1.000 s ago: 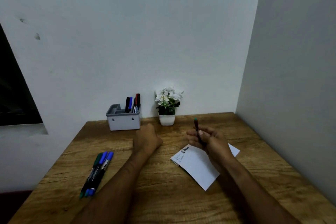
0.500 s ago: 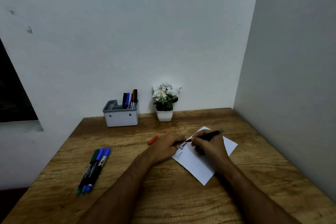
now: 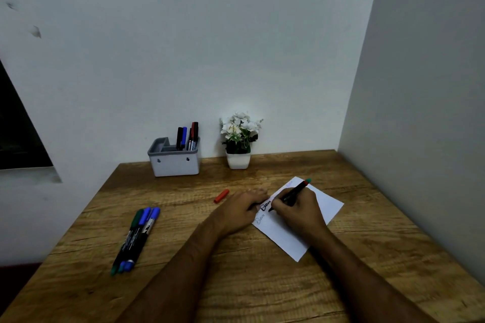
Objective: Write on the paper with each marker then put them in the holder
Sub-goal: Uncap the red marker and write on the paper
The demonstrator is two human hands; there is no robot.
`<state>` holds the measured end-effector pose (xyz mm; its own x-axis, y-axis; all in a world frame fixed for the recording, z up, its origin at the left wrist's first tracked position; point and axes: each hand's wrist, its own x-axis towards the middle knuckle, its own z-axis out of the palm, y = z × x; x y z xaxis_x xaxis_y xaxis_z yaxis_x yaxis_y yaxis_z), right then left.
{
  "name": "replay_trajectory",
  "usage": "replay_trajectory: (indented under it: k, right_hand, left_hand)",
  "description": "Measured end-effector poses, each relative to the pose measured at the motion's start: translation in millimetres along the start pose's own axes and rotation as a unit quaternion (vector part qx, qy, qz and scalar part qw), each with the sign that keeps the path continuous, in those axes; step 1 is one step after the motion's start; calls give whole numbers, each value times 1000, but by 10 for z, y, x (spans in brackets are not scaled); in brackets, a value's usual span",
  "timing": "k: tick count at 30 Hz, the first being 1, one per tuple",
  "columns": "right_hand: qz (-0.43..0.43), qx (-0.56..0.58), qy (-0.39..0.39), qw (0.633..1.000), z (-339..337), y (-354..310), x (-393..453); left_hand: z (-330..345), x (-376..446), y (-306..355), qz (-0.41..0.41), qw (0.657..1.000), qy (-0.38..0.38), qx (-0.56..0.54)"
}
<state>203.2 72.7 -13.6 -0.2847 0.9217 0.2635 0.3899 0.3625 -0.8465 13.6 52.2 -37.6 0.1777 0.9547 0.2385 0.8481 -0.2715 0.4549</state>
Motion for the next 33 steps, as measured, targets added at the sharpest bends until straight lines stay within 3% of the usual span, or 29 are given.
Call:
replay_trajectory:
  k: [14, 33]
  right_hand:
    - [-1, -5, -23, 1000, 29, -21, -12]
    - [44, -24, 7, 999, 47, 44, 48]
  left_hand:
    - [18, -11, 17, 1, 1000, 5, 13]
    - [24, 14, -5, -11, 999, -18, 26]
